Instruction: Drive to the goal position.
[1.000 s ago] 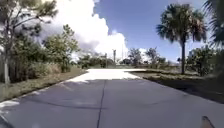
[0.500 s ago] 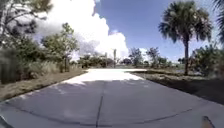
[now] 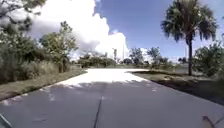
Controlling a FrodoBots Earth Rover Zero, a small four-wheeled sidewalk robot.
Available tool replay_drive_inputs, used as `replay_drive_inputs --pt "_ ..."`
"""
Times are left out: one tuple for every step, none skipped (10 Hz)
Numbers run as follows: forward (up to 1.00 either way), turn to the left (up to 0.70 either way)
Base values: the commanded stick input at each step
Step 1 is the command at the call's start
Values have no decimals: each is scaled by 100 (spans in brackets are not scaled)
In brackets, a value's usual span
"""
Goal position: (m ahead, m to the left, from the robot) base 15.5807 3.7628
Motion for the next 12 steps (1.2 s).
replay_drive_inputs --pt "70 0" --pt "70 0" --pt "70 0" --pt "70 0" --pt "70 0" --pt "70 0" --pt "70 0" --pt "70 0" --pt "70 0" --pt "70 0" --pt "70 0" --pt "70 0"
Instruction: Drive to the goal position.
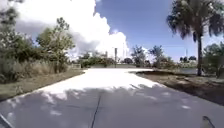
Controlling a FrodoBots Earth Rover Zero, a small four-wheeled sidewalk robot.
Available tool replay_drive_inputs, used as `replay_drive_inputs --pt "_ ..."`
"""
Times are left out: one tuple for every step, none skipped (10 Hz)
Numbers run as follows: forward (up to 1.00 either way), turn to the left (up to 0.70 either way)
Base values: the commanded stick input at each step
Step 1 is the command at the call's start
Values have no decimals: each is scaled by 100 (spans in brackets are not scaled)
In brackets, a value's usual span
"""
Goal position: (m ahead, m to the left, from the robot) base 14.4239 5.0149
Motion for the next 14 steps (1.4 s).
replay_drive_inputs --pt "70 0" --pt "70 1" --pt "70 14" --pt "70 26" --pt "70 35" --pt "70 29" --pt "70 19" --pt "70 6" --pt "70 0" --pt "70 0" --pt "70 0" --pt "70 0" --pt "70 0" --pt "70 0"
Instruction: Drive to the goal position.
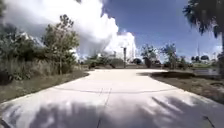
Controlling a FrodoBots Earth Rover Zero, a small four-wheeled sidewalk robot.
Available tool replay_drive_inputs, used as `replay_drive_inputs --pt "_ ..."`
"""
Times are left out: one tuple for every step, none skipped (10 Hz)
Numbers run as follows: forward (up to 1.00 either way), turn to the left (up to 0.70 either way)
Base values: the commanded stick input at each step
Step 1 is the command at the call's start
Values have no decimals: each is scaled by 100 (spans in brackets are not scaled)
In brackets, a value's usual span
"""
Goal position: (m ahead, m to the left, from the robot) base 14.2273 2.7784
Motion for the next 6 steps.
replay_drive_inputs --pt "70 0" --pt "70 0" --pt "70 0" --pt "70 0" --pt "70 0" --pt "70 0"
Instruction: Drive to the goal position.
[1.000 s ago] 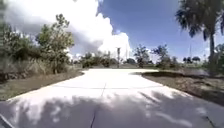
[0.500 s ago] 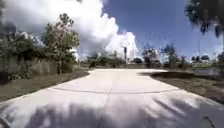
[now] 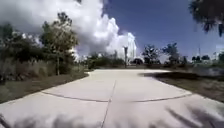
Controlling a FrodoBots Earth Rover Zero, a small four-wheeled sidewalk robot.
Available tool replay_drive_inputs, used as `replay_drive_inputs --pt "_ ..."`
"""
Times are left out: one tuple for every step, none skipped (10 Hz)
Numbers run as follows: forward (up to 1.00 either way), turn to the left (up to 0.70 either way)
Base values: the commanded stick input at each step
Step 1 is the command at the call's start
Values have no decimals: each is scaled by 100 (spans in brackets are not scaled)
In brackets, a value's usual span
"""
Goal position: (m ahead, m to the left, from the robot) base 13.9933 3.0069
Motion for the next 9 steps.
replay_drive_inputs --pt "70 0" --pt "70 0" --pt "70 0" --pt "70 0" --pt "70 0" --pt "70 0" --pt "70 0" --pt "70 0" --pt "70 0"
